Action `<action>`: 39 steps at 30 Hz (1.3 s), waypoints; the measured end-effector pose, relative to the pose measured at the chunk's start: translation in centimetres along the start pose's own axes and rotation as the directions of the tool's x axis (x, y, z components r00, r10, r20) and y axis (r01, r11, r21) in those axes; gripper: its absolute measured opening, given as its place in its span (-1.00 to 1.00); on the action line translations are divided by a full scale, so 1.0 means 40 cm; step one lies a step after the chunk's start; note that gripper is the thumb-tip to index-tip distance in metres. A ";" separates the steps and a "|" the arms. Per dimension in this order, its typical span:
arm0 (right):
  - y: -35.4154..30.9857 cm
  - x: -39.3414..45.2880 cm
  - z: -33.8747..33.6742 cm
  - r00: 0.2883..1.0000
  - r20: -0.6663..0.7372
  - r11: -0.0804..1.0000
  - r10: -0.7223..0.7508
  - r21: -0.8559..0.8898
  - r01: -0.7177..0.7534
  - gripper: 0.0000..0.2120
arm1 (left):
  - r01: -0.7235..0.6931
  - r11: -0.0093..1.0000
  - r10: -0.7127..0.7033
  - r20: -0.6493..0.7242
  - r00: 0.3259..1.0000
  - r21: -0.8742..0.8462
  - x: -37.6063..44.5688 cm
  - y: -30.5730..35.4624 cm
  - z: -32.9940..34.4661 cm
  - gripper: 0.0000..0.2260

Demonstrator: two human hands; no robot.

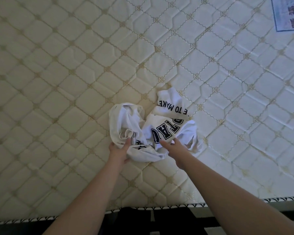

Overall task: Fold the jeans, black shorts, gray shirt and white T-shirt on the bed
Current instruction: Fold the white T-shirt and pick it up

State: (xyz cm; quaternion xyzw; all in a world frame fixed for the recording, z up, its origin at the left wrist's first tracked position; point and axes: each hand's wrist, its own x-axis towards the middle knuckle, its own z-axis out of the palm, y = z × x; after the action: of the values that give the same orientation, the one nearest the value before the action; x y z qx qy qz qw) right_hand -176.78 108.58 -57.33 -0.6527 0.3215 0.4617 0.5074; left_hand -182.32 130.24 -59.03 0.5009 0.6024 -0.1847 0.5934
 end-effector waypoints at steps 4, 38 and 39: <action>-0.026 0.022 0.042 0.991 -0.129 0.993 0.024 0.117 -0.009 -0.67 | -0.145 0.976 0.150 -0.020 0.988 0.163 0.013 0.011 0.015 -0.66; -0.271 -0.647 -0.229 0.724 -0.185 0.747 -0.665 -0.199 0.635 -0.81 | -0.695 0.719 0.682 0.213 0.700 -0.013 -0.648 0.262 -0.118 -0.78; -0.279 -0.665 -0.242 0.728 -0.201 0.755 -0.655 -0.160 0.635 -0.81 | -0.708 0.706 0.693 0.216 0.688 -0.008 -0.666 0.273 -0.126 -0.74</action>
State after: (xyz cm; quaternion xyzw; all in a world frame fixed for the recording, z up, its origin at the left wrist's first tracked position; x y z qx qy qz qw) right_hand -173.97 101.09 -27.97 -0.7951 0.1158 0.1852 0.5658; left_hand -181.51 128.79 -29.84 0.6934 0.2945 -0.0171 0.6574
